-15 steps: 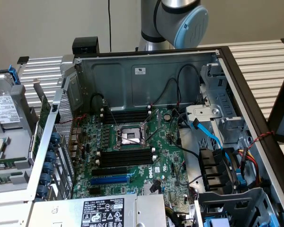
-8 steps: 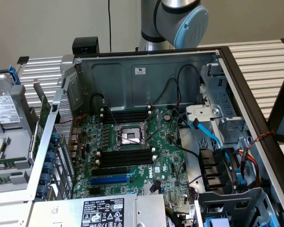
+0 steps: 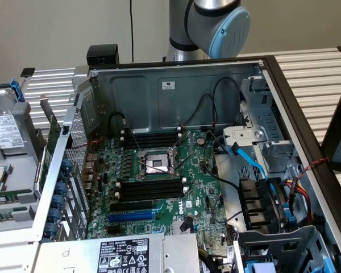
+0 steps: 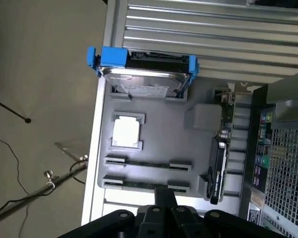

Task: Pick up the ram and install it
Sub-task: 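Pick up the ram and move it above insertion slot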

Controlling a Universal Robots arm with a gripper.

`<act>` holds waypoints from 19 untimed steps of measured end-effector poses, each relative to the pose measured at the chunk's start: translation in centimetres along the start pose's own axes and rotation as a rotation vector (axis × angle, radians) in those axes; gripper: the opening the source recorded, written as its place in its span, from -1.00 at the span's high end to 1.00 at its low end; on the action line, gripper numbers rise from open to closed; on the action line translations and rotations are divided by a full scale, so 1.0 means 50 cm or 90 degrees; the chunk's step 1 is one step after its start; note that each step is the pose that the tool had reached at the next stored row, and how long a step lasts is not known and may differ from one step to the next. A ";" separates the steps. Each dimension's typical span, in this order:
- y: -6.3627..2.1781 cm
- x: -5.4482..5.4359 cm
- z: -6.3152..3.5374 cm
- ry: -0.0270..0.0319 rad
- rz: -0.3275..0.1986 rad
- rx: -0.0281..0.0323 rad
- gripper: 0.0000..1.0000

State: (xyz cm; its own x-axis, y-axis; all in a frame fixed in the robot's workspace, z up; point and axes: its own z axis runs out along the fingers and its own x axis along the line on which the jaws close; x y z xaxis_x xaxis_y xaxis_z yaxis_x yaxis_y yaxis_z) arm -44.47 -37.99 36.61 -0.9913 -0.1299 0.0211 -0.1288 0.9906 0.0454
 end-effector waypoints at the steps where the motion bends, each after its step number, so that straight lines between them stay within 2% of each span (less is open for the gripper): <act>1: 0.000 0.000 0.000 0.0006 -0.011 0.0003 0.80; 19: 0.000 0.000 0.005 0.0100 -0.219 0.0047 0.80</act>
State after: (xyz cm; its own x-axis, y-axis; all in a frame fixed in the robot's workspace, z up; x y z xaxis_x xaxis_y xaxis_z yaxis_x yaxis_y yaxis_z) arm -44.47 -37.99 36.37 -0.8890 -0.4575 0.0212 -0.4562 0.8887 0.0454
